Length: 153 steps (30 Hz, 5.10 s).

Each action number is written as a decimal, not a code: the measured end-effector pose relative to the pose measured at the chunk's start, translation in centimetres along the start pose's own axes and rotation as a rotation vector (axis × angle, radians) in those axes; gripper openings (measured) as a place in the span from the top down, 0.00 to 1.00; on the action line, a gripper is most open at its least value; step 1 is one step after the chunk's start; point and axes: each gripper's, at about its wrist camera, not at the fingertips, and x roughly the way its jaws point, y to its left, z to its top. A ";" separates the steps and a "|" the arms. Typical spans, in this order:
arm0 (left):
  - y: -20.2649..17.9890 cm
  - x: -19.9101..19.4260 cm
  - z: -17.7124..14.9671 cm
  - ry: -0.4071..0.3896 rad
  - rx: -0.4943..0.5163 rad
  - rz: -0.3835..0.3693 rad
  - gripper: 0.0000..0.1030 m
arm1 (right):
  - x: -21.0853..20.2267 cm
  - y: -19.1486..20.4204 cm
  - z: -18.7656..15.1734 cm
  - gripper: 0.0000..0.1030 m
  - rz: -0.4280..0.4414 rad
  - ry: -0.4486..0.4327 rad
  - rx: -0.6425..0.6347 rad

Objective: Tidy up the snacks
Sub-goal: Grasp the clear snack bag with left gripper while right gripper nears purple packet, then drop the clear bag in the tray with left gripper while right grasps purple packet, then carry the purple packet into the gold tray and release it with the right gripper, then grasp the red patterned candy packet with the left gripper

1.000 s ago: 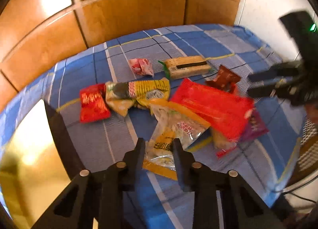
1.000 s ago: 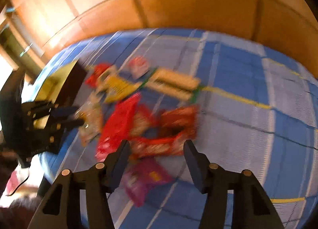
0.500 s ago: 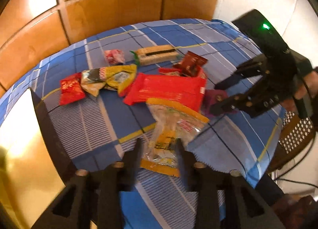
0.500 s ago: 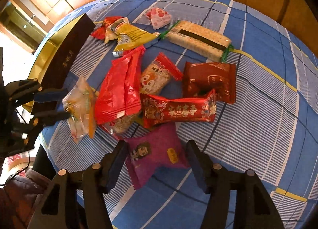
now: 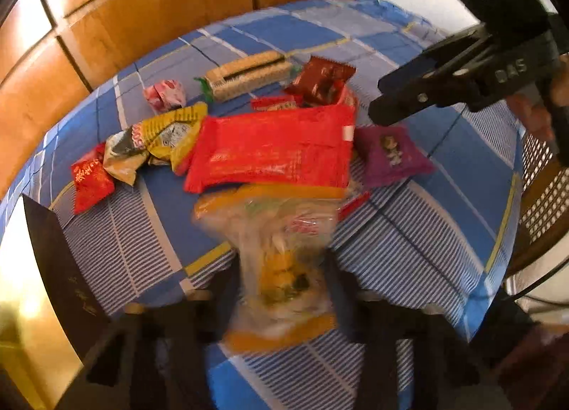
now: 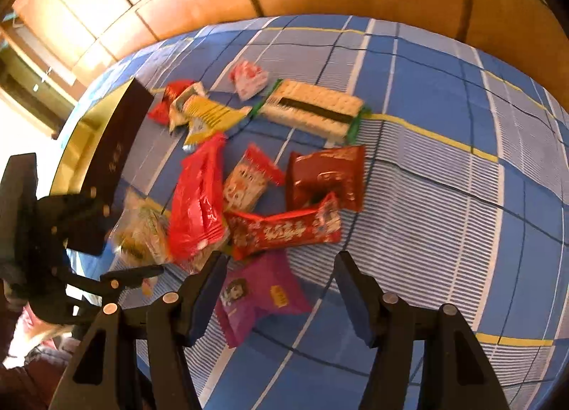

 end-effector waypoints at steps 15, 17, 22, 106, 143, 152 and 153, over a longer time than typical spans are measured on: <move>1.3 -5.8 -4.0 -0.205 -0.292 -0.080 0.76 | 3.8 2.7 -1.5 0.36 -0.006 0.162 -0.089; 1.4 -6.4 -4.1 -0.220 -0.305 -0.082 0.76 | 4.0 3.2 -1.5 0.36 -0.018 0.155 -0.104; 2.4 -8.8 -4.4 -0.282 -0.357 -0.086 0.76 | 4.7 5.9 -2.2 0.50 -0.091 0.138 -0.212; 13.9 -18.7 -21.0 -0.361 -0.989 0.700 0.30 | 2.0 30.9 3.3 0.72 0.024 -0.238 -0.454; 11.3 -17.5 -18.2 -0.333 -0.875 0.653 0.30 | -1.9 30.7 2.6 0.61 -0.224 -0.530 -0.296; 9.9 -16.5 -15.3 -0.318 -0.752 0.578 0.30 | -1.1 25.3 2.0 0.61 -0.259 -0.459 -0.252; 9.6 -16.4 -15.0 -0.314 -0.736 0.568 0.30 | -0.9 24.2 1.8 0.61 -0.269 -0.441 -0.248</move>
